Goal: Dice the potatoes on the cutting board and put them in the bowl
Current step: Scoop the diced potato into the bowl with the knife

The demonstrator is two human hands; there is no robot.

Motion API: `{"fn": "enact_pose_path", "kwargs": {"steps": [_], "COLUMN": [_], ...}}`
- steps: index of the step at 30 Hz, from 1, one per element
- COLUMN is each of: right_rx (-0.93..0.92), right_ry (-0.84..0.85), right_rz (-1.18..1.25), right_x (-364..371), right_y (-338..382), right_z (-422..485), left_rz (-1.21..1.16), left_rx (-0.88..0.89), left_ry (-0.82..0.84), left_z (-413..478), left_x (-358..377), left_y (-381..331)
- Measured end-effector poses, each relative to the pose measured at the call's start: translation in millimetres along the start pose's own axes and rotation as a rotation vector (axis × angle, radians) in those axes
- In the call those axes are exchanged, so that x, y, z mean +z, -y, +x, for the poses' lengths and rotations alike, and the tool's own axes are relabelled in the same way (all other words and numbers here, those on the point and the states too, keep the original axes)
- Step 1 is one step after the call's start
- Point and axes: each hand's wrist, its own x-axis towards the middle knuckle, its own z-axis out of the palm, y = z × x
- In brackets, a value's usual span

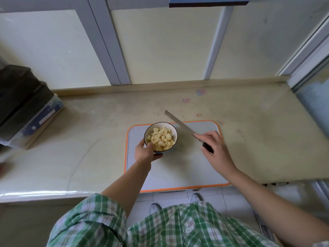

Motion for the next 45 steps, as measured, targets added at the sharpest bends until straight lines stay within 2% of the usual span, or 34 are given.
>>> {"fn": "enact_pose_path", "kwargs": {"steps": [2,5,9,17,20,22,25,28,33,39,45], "right_rx": [-0.131,-0.206,-0.199,-0.078,0.07,0.242,0.528,0.678,0.808,0.912,0.951], "right_ry": [-0.018,-0.006,0.005,-0.003,-0.064,-0.116,-0.101,-0.042,0.08,0.113,0.126], "right_rz": [-0.142,-0.263,-0.259,-0.239,-0.123,0.135,0.613,0.831,0.858,0.744,0.718], "right_x": [10.0,23.3,23.0,0.0,-6.2,-8.6,-6.1,5.8,44.9,100.2,129.2], "right_y": [6.5,3.5,-7.1,-41.0,-39.6,-24.8,2.8,14.4,21.0,35.0,47.2], "right_z": [1.4,-5.2,-16.6,-40.2,-37.3,-22.4,2.6,16.4,23.6,21.8,16.1], "left_rz": [-0.003,-0.052,-0.121,-0.236,-0.261,-0.239,-0.218,-0.255,-0.264,-0.241,-0.228], "left_rx": [-0.021,-0.061,-0.073,-0.056,-0.024,0.005,0.022,0.02,0.065,0.08,0.08], "left_ry": [0.029,0.077,0.101,-0.058,-0.111,-0.113,-0.112,-0.13,-0.258,-0.407,-0.444], "left_z": [-3.1,-5.1,-5.2,10.6,11.5,9.5,4.8,3.1,15.2,28.0,33.1], "left_x": [2.4,4.2,2.2,-11.8,-12.5,-12.2,-8.8,-11.7,-52.2,-119.4,-150.7], "left_y": [0.1,0.2,-3.5,-2.6,-5.7,-9.1,-10.9,-14.5,-19.5,-7.4,15.1]}}
